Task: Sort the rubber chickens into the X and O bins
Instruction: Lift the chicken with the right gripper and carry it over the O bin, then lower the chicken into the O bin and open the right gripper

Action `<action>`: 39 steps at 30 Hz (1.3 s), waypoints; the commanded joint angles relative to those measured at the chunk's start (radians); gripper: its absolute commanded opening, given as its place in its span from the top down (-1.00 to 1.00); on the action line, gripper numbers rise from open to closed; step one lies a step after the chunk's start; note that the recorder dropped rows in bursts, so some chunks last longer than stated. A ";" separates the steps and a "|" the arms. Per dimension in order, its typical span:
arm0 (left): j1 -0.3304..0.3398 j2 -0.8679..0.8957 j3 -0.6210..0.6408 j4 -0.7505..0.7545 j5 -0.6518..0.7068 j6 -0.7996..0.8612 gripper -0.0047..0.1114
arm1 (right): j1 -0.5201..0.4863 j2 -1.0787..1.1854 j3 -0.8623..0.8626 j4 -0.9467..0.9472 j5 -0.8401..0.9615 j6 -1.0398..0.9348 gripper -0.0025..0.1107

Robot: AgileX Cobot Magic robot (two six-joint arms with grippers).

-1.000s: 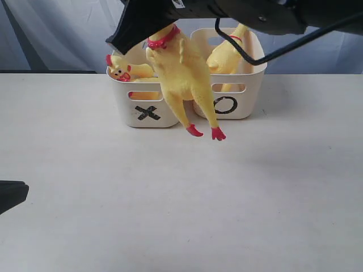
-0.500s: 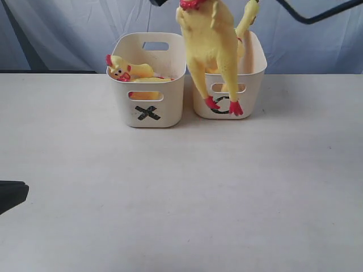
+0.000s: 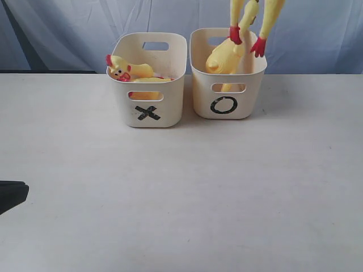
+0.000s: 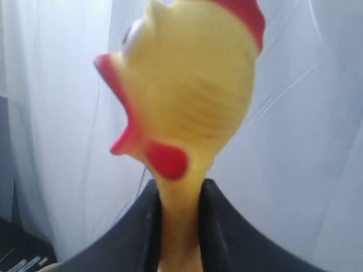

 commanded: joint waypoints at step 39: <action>-0.002 -0.006 0.004 -0.032 0.020 -0.006 0.92 | -0.166 0.429 0.000 -0.105 -0.427 -0.160 0.97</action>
